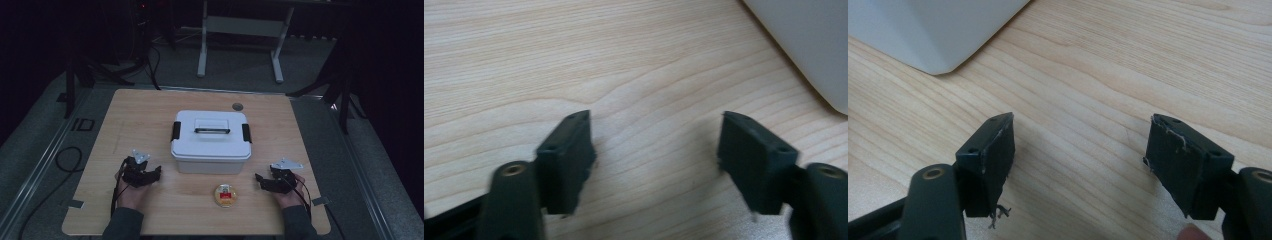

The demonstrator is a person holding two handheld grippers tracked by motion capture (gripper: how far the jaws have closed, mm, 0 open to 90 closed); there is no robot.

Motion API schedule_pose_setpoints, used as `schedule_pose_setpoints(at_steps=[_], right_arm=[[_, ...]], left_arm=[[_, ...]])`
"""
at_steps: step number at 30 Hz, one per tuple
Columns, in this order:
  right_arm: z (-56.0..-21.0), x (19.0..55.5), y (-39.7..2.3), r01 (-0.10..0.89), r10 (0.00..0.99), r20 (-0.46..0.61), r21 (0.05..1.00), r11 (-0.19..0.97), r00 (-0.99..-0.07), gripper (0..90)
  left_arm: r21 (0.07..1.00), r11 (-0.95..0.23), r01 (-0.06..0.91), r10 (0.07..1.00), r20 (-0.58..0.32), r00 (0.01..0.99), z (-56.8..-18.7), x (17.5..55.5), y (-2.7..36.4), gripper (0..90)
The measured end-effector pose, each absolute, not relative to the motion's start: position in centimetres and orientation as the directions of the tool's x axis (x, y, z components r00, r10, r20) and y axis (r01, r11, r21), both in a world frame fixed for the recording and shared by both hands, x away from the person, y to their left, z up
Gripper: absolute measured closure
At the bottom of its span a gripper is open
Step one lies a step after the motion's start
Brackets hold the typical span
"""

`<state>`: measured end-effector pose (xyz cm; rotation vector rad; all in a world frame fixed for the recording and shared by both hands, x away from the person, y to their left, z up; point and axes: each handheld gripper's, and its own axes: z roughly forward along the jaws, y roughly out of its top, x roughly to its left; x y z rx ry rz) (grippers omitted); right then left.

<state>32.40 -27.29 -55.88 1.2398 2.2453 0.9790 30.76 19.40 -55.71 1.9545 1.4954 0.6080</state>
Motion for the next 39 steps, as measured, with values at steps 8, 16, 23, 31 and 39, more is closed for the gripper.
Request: schedule_pose_setpoints(at_steps=[8,16,23,31,39], right_arm=[[-55.5,31.7,-27.2,0.558,0.852,-0.019,0.748,0.36,-0.524,31.0],[-54.8,30.6,-26.8,0.535,0.837,-0.031,0.756,0.377,-0.546,37.5],[-53.2,28.7,-25.0,0.483,0.793,-0.012,0.788,0.382,-0.609,56.2],[-52.0,26.9,-21.7,0.436,0.676,0.056,0.803,0.406,-0.734,89.9],[-52.6,25.9,-17.5,0.389,0.586,0.034,0.779,0.492,-0.81,90.0]], left_arm=[[0.726,-0.177,0.664,0.963,-0.01,0.268,-54.9,29.9,19.3,46.0],[0.738,-0.187,0.648,0.945,-0.044,0.323,-54.3,28.6,19.2,66.2],[0.727,-0.207,0.654,0.931,-0.058,0.359,-54.1,28.3,18.9,89.3],[0.72,-0.227,0.656,0.925,-0.053,0.377,-54.3,28.5,18.7,89.7],[0.716,-0.239,0.657,0.925,-0.039,0.379,-54.4,28.5,18.5,88.0]])
